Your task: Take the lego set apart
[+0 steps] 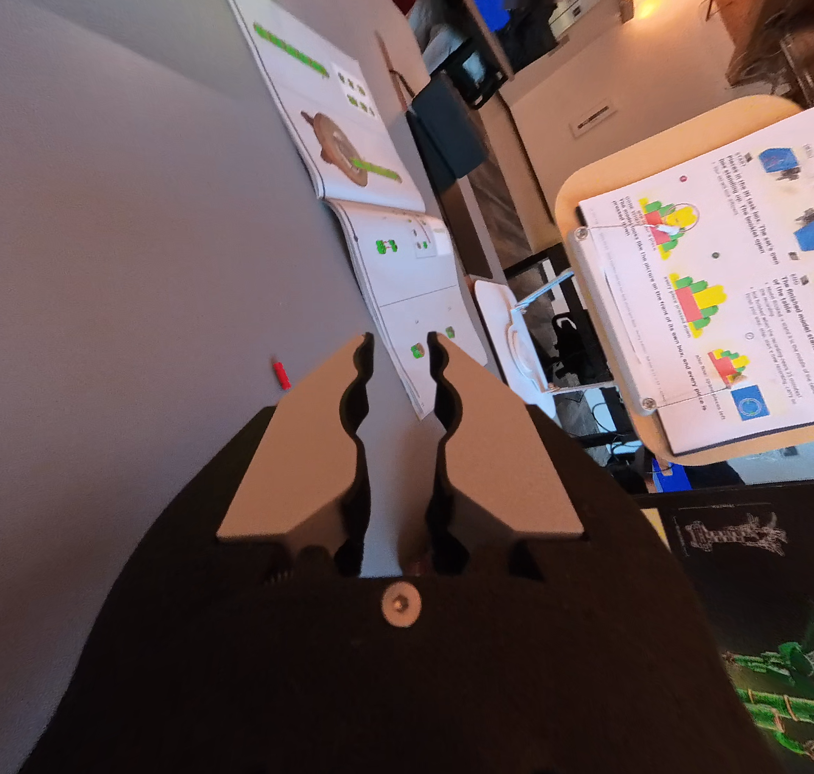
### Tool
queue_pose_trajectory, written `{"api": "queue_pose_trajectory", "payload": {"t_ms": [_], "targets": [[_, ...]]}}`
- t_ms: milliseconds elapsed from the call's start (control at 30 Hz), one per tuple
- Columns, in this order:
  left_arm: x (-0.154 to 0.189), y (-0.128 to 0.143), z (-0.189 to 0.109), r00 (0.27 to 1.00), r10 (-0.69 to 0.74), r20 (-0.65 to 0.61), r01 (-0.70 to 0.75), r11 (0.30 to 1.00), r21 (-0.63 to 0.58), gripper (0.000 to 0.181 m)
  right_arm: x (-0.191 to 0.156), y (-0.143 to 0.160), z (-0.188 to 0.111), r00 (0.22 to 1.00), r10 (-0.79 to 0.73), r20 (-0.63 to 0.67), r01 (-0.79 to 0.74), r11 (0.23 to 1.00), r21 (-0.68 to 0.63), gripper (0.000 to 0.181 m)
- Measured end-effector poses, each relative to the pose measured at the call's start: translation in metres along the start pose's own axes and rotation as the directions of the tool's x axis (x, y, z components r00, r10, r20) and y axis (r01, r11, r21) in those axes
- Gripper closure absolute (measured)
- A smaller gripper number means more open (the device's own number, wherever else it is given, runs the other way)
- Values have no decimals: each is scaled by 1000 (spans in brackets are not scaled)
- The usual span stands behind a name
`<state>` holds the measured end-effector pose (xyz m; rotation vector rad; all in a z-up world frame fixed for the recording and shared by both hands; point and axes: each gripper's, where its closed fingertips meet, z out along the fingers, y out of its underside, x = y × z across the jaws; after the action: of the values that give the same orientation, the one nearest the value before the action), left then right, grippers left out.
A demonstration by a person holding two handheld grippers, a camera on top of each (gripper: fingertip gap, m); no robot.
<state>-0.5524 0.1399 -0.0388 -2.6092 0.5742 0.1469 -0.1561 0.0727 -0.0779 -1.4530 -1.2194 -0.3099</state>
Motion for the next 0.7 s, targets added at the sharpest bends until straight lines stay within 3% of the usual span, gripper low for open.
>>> {"api": "queue_pose_trajectory", "payload": {"t_ms": [167,300,400,500,600,700], "targets": [[-34,27,22,989,-138,59,142,988,-68,174,-7,11,4,997,49,59,-47,998,-36,157],[-39,28,18,976,-199,89,206,975,-81,143,-8,21,6,989,110,98,-105,993,-60,156],[-34,9,4,978,-181,103,181,983,1,141,-12,27,7,966,202,160,-193,979,-69,156],[-20,-27,-18,987,-121,109,103,982,157,148,-29,26,4,894,318,317,-310,948,-76,156],[16,-74,-44,997,-29,72,2,938,348,155,-46,29,2,815,394,426,-371,918,-139,164],[67,-106,-57,994,111,24,-110,886,450,159,-52,36,8,783,446,434,-402,895,-195,170]]}}
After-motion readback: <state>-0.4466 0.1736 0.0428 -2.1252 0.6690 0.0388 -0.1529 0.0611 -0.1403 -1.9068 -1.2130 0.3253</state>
